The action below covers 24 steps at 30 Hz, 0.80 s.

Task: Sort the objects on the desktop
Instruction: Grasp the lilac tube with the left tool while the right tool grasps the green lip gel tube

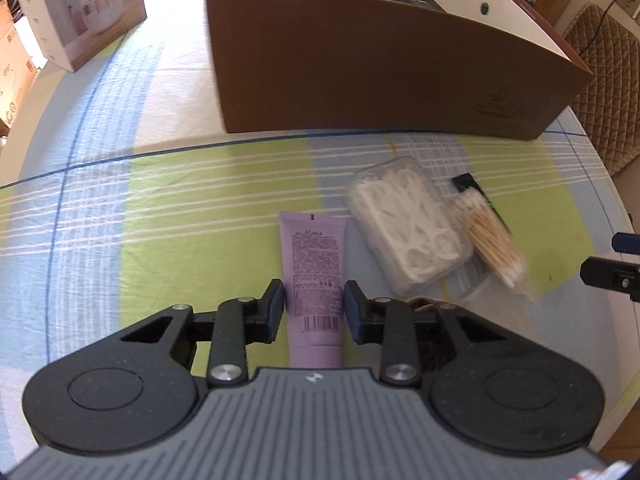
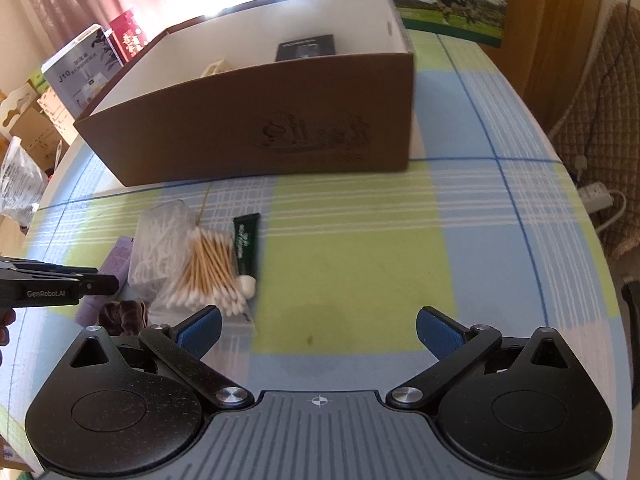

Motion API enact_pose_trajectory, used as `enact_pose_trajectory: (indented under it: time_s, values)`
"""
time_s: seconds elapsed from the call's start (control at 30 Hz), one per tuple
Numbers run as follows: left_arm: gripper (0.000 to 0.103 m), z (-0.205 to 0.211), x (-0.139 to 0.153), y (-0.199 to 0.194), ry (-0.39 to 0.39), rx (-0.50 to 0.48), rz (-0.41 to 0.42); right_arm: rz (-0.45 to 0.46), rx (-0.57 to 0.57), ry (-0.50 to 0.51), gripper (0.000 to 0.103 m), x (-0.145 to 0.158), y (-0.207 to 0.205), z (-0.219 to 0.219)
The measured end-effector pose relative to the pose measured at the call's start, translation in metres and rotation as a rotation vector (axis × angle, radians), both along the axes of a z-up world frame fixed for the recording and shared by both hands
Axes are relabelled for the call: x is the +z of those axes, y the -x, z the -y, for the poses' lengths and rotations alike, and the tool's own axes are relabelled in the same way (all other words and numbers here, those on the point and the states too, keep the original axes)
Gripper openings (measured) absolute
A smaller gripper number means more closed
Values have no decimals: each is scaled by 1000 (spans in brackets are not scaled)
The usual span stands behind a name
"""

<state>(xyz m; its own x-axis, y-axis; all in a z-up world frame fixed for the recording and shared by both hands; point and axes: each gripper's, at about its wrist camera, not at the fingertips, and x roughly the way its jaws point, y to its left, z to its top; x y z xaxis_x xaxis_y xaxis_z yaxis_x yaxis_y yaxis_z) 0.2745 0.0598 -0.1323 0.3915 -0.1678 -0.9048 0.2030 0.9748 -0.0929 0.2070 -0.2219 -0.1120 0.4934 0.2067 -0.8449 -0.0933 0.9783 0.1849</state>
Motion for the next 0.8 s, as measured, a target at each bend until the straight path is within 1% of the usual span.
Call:
enact_pose_trajectory:
  time_s: [0.13,0.17,0.2,0.27,0.3,0.37,0.53,0.67,0.8]
  values:
    - [28,-20,-1,-1,-11,47,11,31,24,10,99,-4,-11,-8]
    - [28,-25,-1,-2,-16,58,14,40,30,12,92,-5,-14,-10]
    - [28,-30,0,-2,-22,70,16,38,36,13,88,-8,-17,-11]
    - [28,-40,0,-3,-34,95,21,37,41,5,75,-12,-24,-12]
    - [28,-44,0,-3,-38,109,22,37,44,-1,72,-15,-27,-13]
    - [29,-52,0,-4,-41,132,23,34,55,-7,61,-19,-34,-14]
    - [29,-60,-1,-6,-52,149,16,18,87,-16,50,-32,-45,-23]
    - [30,-58,-7,-7,-72,146,2,29,92,-34,46,-36,-50,-29]
    - [29,-57,-8,-7,-83,131,9,29,109,-37,43,-39,-56,-36]
